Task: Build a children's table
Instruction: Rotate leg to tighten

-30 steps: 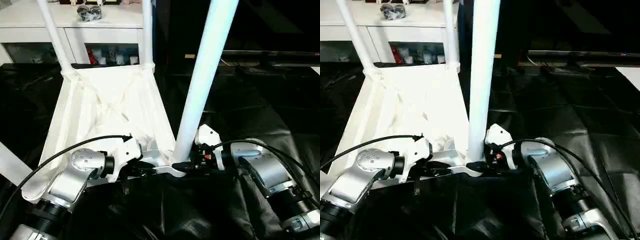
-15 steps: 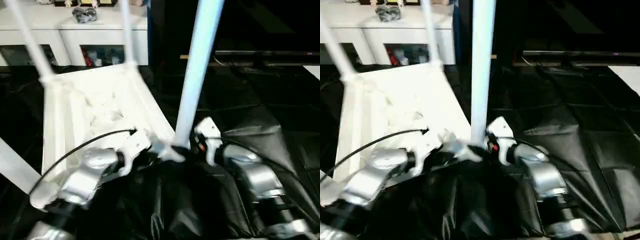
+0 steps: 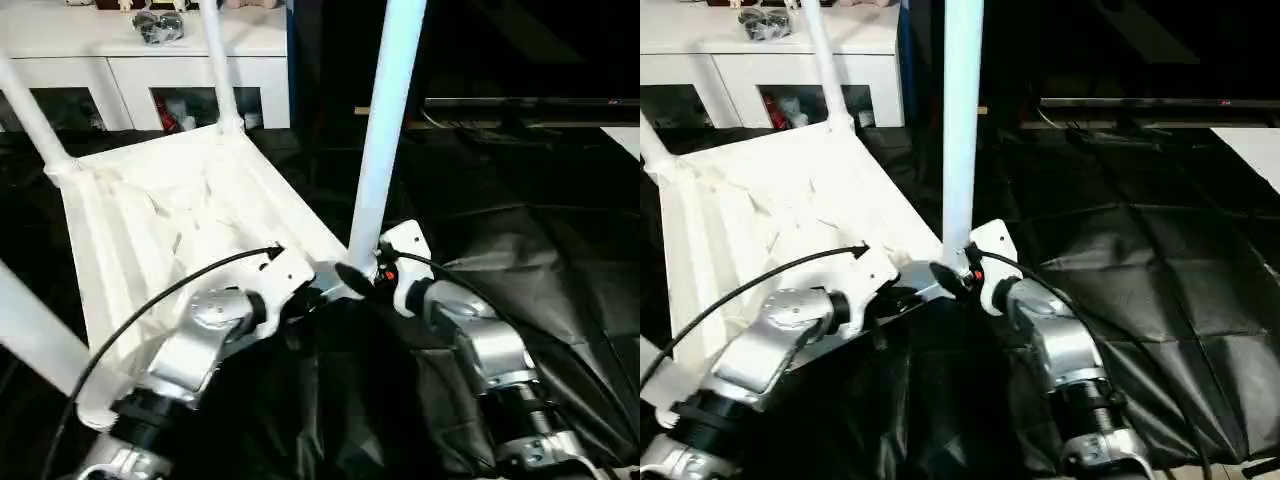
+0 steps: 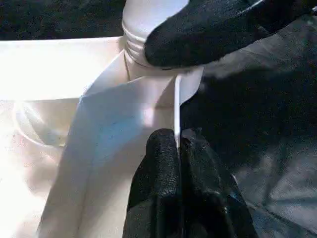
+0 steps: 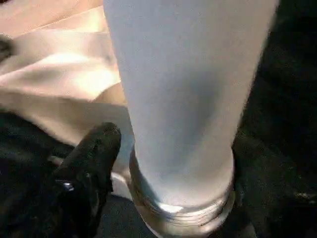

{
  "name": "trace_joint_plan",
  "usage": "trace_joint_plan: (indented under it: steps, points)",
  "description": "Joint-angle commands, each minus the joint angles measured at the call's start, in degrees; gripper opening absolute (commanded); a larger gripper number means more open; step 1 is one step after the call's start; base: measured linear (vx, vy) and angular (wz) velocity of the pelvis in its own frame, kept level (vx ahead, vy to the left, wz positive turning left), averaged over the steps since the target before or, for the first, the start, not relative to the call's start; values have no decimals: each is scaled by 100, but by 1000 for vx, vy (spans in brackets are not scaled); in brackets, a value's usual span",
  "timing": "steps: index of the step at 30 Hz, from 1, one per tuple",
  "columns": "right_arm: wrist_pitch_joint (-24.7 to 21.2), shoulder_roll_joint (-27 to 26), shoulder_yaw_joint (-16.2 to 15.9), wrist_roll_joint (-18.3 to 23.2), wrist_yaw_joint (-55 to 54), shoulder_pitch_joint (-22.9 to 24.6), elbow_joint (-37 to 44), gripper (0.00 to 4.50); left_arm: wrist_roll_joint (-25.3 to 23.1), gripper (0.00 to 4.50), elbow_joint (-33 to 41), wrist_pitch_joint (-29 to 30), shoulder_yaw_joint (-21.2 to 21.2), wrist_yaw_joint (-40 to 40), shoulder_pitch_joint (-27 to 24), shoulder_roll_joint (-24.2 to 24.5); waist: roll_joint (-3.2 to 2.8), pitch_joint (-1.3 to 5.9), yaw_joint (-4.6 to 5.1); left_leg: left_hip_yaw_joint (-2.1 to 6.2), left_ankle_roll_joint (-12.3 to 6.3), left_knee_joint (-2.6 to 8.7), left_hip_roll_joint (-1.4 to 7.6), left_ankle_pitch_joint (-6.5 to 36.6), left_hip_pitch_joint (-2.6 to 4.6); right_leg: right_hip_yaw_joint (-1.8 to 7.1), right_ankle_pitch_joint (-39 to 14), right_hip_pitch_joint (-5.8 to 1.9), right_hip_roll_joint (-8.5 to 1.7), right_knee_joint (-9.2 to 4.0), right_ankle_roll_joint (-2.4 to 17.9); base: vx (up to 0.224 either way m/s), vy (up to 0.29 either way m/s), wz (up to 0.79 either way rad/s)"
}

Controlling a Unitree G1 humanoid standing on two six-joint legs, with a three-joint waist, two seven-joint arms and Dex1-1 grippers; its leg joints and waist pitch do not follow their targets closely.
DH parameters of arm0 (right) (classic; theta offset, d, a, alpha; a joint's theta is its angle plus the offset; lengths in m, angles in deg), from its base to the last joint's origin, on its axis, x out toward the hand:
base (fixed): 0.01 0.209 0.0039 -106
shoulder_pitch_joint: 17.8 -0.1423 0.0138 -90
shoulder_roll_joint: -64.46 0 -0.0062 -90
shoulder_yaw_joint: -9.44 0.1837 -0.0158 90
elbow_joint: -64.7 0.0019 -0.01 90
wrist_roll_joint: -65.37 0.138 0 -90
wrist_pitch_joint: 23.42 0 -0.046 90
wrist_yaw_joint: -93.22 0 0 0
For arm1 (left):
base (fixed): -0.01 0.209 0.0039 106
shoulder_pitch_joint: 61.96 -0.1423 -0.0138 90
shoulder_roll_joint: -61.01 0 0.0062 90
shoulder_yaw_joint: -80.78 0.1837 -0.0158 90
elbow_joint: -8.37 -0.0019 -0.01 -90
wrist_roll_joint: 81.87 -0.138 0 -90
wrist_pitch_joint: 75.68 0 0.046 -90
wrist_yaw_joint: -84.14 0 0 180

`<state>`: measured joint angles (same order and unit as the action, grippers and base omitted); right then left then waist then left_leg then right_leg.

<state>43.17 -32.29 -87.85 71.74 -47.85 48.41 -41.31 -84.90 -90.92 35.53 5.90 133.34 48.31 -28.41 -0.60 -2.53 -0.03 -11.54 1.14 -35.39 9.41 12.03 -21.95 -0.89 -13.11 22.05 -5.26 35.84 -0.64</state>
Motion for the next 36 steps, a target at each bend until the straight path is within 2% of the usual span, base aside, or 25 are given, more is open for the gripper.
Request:
trace_joint_plan:
  steps: [1, 2, 3, 4, 7, 9, 13, 16, 18, 20, 31, 34, 36]
  points:
    - [-110, 114, -419, 260, 668, 48, 251, 411, 438, 0, 290, -340, 203, 377, -63, -66, 54, 295, -17, 170, -318, 494, 366, 742, 108, 173, -159, -167, -273, -406, 1467, 0, 0, 0]
    - [-119, 185, -424, 280, 759, 54, 276, 423, 455, 0, 304, -354, 193, 418, -83, -33, 39, 301, -45, 173, -321, 490, 369, 754, 113, 169, -167, -170, -279, -399, 1484, 0, 0, 0]
    - [-126, 594, -501, 331, 1312, 84, 401, 431, 575, 0, 376, -369, 115, 643, -172, 128, 46, 298, -63, 166, -338, 489, 380, 727, 127, 167, -94, -169, -268, -399, 1492, 0, 0, 0]
    - [-83, 730, -543, 308, 1481, 92, 420, 436, 622, 0, 393, -407, 94, 736, -198, 178, 46, 305, -78, 171, -352, 480, 379, 678, 124, 162, -20, -187, -270, -379, 1498, 0, 0, 0]
    - [272, 1254, -717, 161, 2176, 98, 396, 436, 797, 0, 482, -486, 47, 1147, -277, 409, 48, 294, -113, 157, -426, 479, 380, 687, 127, 165, -8, -168, -276, -385, 1522, 0, 0, 0]
    - [361, 1382, -769, 147, 2390, 79, 366, 436, 859, 0, 521, -475, 36, 1300, -291, 477, 52, 290, -150, 151, -412, 478, 383, 737, 134, 172, -127, -161, -286, -393, 1543, 0, 0, 0]
    - [517, 1510, -864, 89, 2551, 16, 288, 436, 969, 0, 578, -430, 49, 1527, -288, 581, 65, 291, -160, 153, -379, 480, 382, 722, 134, 174, -204, -160, -284, -392, 1553, 0, 0, 0]
    - [504, 1515, -903, 129, 2575, -48, 244, 409, 1055, 0, 615, -423, 80, 1684, -279, 652, 61, 297, -158, 155, -397, 476, 377, 648, 129, 167, -125, -164, -280, -376, 1582, 0, 0, 0]
    - [496, 1504, -921, 162, 2616, -74, 230, 409, 1092, 0, 626, -423, 105, 1787, -272, 703, 53, 307, -164, 152, -418, 468, 374, 575, 137, 163, 6, -166, -273, -361, 1619, 0, 0, 0]
    - [545, 1499, -958, 147, 2694, -81, 194, 378, 1131, 0, 629, -383, 113, 1921, -272, 756, 49, 310, -165, 150, -422, 466, 372, 576, 133, 161, 85, -168, -268, -348, 1643, 0, 0, 0]
    - [622, 1431, -1033, 67, 2647, -68, 77, 288, 1156, 0, 576, -428, 126, 1925, -269, 812, 64, 316, -173, 146, -432, 456, 373, 523, 136, 160, 194, -185, -270, -335, 1673, 0, 0, 0]
    - [609, 1303, -1036, 13, 2420, 14, 57, 278, 1064, 0, 489, -425, 109, 1715, -254, 722, 65, 313, -169, 143, -446, 452, 370, 508, 130, 163, 185, -180, -274, -333, 1673, 0, 0, 0]
    - [662, 981, -914, -85, 1791, 58, -93, 276, 767, 0, 280, -414, 107, 1183, -145, 542, 65, 299, -151, 147, -376, 471, 378, 598, 132, 167, 19, -171, -274, -351, 1647, 0, 0, 0]
